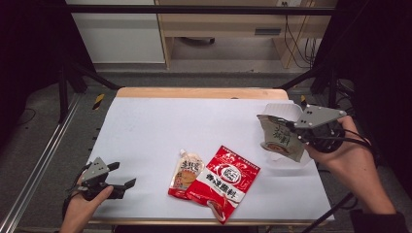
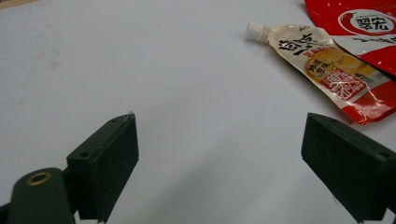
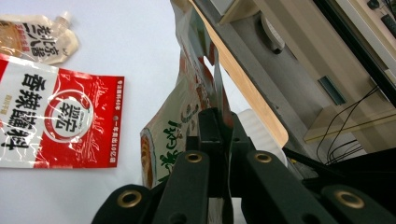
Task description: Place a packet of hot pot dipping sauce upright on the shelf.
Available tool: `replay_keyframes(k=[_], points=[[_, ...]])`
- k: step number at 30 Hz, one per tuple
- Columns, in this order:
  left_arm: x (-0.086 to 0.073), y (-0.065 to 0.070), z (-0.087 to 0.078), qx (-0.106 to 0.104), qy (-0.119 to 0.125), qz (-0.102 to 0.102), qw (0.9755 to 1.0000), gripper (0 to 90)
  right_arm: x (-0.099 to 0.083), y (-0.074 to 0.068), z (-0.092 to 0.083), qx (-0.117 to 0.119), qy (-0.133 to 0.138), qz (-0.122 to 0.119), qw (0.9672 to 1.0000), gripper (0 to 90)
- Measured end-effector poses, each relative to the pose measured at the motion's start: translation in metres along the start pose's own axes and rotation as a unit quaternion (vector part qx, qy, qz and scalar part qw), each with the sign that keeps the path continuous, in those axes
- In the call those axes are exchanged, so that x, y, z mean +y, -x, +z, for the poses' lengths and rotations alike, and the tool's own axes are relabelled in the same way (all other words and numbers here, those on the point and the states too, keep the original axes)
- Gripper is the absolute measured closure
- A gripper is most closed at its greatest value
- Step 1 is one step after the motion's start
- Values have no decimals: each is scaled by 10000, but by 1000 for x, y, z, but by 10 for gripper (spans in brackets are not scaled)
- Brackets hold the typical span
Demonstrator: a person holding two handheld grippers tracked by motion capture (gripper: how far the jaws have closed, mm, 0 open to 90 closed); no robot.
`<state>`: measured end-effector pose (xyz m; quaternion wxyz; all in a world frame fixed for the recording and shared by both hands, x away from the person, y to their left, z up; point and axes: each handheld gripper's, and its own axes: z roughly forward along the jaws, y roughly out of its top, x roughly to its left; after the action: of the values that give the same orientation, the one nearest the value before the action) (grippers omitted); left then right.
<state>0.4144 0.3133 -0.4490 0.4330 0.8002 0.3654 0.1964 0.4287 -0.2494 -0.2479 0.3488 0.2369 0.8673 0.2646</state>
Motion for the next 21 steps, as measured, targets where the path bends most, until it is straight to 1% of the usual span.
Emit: replay_keyframes(k=[4,5,8,11,12,15,17,18,21], points=[[0,0,0,0,-4,8,10000,109,-4,3,0,-8,-18,-37,10000,900],[0,0,0,-2,3,3,10000,109,-8,6,2,-31,-28,-4,10000,900],[0,0,-1,-1,5,2,10000,109,-11,9,3,-21,-58,25,10000,900],[0,0,-1,-1,7,3,10000,109,-16,15,5,12,-122,-13,9999,900],[0,0,-1,0,17,7,10000,109,-19,20,6,33,-169,-27,9998,900],[1,0,0,-6,5,18,10000,109,-22,26,9,124,-234,-105,9996,900],[1,0,0,-8,12,16,10000,109,-24,29,12,229,-277,-171,9992,900],[1,0,0,-9,17,21,10000,109,-24,29,12,229,-277,-171,9992,900],[1,0,0,-5,12,17,10000,109,-28,33,19,395,-316,-238,9984,900]])
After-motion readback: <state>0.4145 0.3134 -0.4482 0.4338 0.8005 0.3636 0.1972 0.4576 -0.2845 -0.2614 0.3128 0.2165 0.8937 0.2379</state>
